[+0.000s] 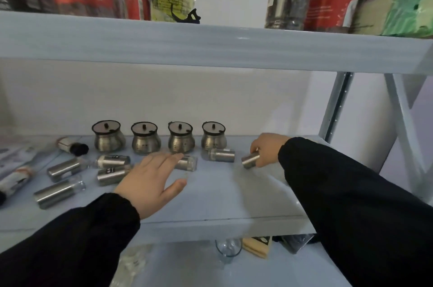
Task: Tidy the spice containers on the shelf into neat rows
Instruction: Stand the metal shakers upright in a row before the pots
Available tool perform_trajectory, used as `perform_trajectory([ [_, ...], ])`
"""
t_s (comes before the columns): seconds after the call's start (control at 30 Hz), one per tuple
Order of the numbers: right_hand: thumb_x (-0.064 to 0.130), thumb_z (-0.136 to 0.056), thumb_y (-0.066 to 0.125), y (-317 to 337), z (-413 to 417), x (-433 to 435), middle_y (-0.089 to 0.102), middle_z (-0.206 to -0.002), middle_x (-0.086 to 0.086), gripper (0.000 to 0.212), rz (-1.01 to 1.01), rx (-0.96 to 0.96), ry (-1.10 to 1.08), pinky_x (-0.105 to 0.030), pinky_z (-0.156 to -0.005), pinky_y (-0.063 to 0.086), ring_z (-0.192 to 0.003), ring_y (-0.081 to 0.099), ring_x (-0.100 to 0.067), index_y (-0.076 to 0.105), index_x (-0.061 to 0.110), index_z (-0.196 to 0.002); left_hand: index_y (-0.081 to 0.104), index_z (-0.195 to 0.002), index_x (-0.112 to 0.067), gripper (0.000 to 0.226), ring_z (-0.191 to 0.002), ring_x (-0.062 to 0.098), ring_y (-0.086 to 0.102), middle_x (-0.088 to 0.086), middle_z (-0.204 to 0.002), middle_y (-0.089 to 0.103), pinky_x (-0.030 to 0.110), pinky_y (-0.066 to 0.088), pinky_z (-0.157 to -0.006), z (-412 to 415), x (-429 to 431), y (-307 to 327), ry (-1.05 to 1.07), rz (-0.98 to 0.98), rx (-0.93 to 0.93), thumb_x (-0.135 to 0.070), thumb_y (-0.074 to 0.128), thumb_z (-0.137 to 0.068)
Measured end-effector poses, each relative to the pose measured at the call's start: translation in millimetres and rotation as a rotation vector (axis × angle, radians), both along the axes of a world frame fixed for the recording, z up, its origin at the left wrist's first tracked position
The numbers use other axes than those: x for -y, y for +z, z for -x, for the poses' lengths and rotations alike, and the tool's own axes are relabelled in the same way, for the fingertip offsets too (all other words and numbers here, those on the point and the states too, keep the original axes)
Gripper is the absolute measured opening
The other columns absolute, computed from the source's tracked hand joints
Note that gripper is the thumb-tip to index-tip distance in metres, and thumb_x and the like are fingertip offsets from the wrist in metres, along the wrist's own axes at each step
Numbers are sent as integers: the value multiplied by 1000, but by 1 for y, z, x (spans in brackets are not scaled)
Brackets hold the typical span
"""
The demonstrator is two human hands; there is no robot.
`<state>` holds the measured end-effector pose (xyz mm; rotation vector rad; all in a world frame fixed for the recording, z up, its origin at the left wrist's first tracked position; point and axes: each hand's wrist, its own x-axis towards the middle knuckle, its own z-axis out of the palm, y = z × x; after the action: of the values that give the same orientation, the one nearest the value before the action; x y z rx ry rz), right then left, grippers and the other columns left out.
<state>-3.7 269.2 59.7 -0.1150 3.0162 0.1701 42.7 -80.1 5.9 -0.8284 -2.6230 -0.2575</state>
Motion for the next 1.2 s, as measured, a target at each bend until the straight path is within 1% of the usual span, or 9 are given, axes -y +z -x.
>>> perform_trajectory([
  [0.2, 32, -75, 73, 9, 9, 8, 60, -112, 2, 43, 217, -56, 104, -34, -86, 51, -97, 58, -20, 60, 28, -115, 25, -148, -29, 73, -130, 19, 37, 0, -141, 45, 35, 34, -106, -12, -2, -3, 84, -5, 16, -71, 17, -88],
  [0.43, 46, -87, 64, 6, 5, 10, 58, -125, 4, 53, 434, -67, 118, -24, -78, 51, -79, 61, -7, 53, 32, -136, 30, -145, -26, 70, -126, 17, 38, -1, -134, 48, 31, 31, -105, -31, -5, -10, 123, -27, -7, -68, 22, -89],
  [0.53, 47, -88, 61, 9, 0, 7, 61, -121, 7, 47, 540, -67, 81, -26, -81, 53, -85, 67, -14, 57, 33, -133, 31, -145, -26, 72, -127, 18, 37, -1, -135, 48, 32, 31, -106, -31, -3, -10, 123, -26, 2, -69, 20, -89],
  [0.67, 40, -88, 64, 7, -5, 12, 62, -119, 4, 40, 349, -95, 131, -30, -90, 48, -105, 59, -17, 61, 28, -125, 31, -145, -26, 72, -126, 18, 39, -1, -134, 49, 33, 33, -105, -30, -3, -7, 96, -10, 4, -69, 19, -89],
  [0.87, 36, -69, 79, 15, -13, 12, 73, -91, -9, 42, 163, -12, -31, -33, -66, 51, -76, 65, -23, 63, 10, -98, 29, -146, -28, 71, -125, 19, 40, -2, -135, 48, 33, 35, -104, -20, -1, 0, 58, 0, -12, -69, 18, -89],
  [1.0, 38, -70, 81, 0, -15, 7, 64, -110, 2, 60, 45, 96, -63, -33, -78, 51, -97, 62, -22, 57, 19, -122, 25, -147, -30, 72, -130, 16, 36, -5, -138, 45, 35, 35, -106, -12, -1, -2, 41, 3, 4, -71, 16, -88],
  [1.03, 39, -72, 79, -4, -15, 8, 62, -113, 2, 55, 3, 128, -57, -34, -80, 51, -99, 61, -23, 59, 20, -120, 25, -147, -30, 72, -130, 15, 36, -5, -138, 45, 35, 35, -106, -10, 0, -2, 32, 3, 1, -71, 16, -88],
  [1.1, 38, -74, 77, -10, -17, 9, 65, -104, -3, 38, -35, 137, -64, -30, -69, 49, -88, 61, -23, 65, 16, -102, 27, -147, -29, 73, -130, 15, 35, -4, -139, 45, 33, 33, -106, -8, -1, -1, 10, 7, -10, -70, 15, -88],
  [1.2, 38, -71, 77, -15, -17, 9, 68, -101, -7, 39, 35, 94, -100, -27, -63, 44, -83, 62, -23, 70, 14, -101, 29, -146, -28, 73, -131, 14, 33, -5, -140, 44, 30, 30, -107, -6, -2, 1, -11, 6, -14, -70, 15, -87],
])
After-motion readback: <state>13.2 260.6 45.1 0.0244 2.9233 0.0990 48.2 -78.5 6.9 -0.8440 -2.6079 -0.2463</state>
